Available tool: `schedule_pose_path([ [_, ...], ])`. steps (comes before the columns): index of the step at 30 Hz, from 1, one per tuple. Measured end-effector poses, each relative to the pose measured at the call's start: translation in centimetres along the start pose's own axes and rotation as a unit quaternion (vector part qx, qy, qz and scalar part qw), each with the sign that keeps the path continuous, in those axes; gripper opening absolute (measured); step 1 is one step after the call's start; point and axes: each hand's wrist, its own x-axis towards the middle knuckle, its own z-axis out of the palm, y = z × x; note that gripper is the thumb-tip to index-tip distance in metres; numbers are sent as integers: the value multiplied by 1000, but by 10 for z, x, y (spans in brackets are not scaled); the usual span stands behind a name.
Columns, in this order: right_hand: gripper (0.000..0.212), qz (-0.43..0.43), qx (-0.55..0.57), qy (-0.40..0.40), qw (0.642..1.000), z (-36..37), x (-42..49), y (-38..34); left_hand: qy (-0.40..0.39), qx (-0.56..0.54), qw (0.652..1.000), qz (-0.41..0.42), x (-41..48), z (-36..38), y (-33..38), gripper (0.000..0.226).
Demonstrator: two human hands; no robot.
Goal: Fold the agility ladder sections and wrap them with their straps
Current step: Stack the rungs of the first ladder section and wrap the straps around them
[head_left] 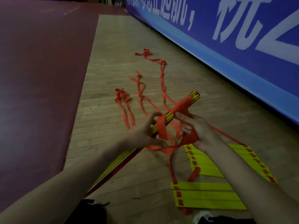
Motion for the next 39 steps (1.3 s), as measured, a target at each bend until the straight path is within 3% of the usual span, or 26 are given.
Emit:
schedule_pose_path([
  [2, 22, 3, 13, 17, 1000, -3, 2, -2, 36, 98, 991, 80, 0, 7, -2, 94],
  [5, 23, -13, 2, 18, 1000, -7, 2, -6, 126, 192, 956, 185, -1, 9, -2, 74],
  [8, 21, -24, -53, 14, 998, -9, -1, -12, 149, 202, 949, 189, 2, 10, -2, 68],
  [14, 26, -38, -119, 18, 992, -6, -6, -12, 89, 69, 989, 95, 8, 7, 6, 66],
  [17, 14, -56, -118, 37, 991, -4, -9, -12, 80, 44, 993, 70, 9, 6, 6, 49],
  [21, 13, -76, -143, 56, 985, 2, -15, -14, 86, -23, 995, 52, 7, 2, 8, 33],
  [26, 23, -116, -192, 96, 970, 13, -16, -6, 39, -144, 988, 38, 2, -6, 18, 35],
  [30, 30, -150, -157, 70, 974, 19, -21, -8, -20, -239, 970, 40, -2, -15, 24, 40],
  [39, 25, -198, -123, 91, 968, 20, -19, -7, -24, -264, 964, 32, -5, -26, 23, 41],
])
